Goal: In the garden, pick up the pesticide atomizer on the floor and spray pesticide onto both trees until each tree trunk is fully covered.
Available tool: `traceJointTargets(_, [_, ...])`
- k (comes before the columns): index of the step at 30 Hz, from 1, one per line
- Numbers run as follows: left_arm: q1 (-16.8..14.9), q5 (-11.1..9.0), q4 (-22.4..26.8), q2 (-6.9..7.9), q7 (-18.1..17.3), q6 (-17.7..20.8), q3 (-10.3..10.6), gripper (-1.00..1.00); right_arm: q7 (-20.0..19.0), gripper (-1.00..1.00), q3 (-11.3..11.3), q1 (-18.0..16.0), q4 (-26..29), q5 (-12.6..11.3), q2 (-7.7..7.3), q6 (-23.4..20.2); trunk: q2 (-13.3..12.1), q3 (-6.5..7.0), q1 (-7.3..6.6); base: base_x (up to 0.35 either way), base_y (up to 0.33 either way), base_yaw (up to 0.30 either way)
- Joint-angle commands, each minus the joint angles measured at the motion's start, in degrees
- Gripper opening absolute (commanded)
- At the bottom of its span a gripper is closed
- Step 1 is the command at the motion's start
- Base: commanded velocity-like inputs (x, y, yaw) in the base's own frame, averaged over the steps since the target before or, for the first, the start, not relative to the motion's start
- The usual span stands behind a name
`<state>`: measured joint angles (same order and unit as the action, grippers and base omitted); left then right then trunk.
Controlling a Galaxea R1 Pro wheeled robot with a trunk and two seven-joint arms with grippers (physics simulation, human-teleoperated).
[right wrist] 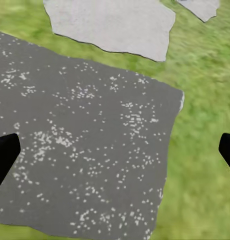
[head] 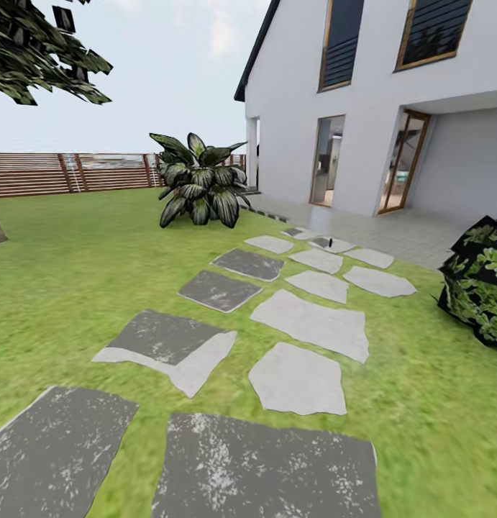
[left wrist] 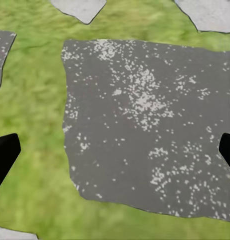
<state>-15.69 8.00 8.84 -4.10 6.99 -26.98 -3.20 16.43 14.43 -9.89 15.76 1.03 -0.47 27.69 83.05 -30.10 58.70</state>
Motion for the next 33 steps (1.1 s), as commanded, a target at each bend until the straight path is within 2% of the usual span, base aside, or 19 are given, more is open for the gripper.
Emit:
traceJointTargets(1, [0.0,0.6,-0.1,-0.03,0.3,-0.2,-0.3,1.0,0.5,1.0,0.5,0.0,0.0,0.1,-0.02,0.0,0.0,-0.06,0.03,0.35,0.0,0.0])
traceJointTargets(33, [0.0,0.6,-0.1,-0.03,0.3,-0.2,-0.3,1.0,0.5,1.0,0.4,0.0,0.0,0.1,-0.01,0.0,0.0,-0.06,0.03,0.35,0.0,-0.001])
